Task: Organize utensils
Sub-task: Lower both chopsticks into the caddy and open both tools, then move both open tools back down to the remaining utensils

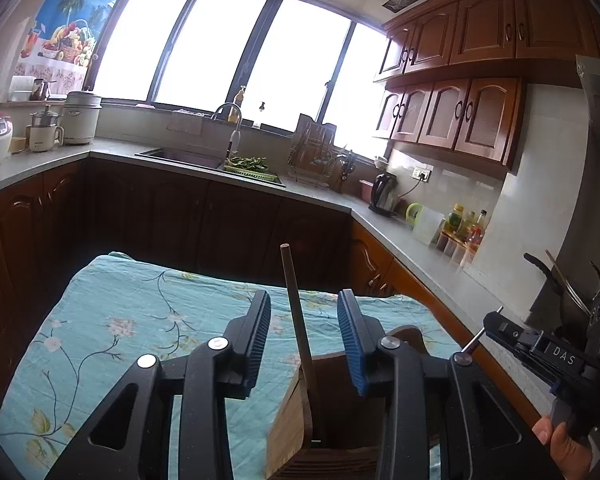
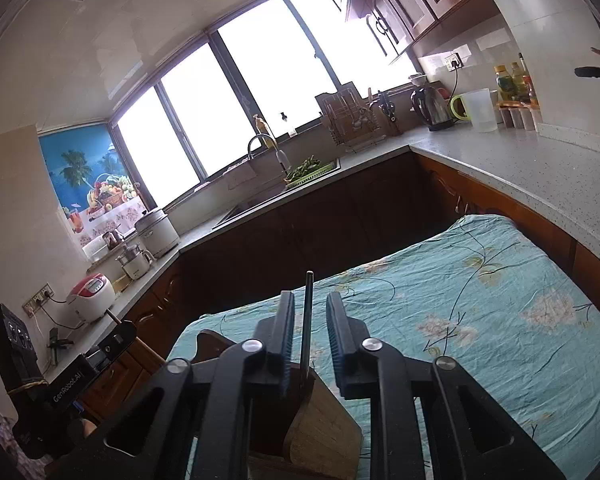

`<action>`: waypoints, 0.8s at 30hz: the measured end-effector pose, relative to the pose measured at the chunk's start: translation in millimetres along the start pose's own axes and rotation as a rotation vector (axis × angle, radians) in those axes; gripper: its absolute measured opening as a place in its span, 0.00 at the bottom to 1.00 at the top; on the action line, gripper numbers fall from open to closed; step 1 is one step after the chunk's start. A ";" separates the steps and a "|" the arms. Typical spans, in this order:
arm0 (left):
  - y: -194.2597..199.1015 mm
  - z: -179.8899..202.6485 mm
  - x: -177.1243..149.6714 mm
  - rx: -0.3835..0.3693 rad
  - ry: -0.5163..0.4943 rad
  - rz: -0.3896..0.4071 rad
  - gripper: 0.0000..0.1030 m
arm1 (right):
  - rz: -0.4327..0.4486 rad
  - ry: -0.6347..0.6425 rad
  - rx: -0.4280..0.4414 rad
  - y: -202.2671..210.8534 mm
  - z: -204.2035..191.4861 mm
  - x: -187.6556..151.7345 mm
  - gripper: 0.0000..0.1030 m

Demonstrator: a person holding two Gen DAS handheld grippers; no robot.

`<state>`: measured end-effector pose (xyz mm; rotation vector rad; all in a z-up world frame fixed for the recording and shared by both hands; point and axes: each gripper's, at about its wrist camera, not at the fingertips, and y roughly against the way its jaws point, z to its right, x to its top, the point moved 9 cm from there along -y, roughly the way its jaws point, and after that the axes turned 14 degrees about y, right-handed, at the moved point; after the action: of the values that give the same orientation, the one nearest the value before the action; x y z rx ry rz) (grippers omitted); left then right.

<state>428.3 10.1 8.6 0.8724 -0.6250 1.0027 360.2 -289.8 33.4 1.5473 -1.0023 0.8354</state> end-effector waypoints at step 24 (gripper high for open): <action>168.1 -34.9 -46.1 0.082 0.065 -0.048 0.87 | 0.021 0.071 0.031 137.2 -34.8 -39.5 0.98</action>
<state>258.7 63.4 9.6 0.9198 -0.5088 1.0148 218.4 -260.5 58.5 1.5247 -0.9600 0.9182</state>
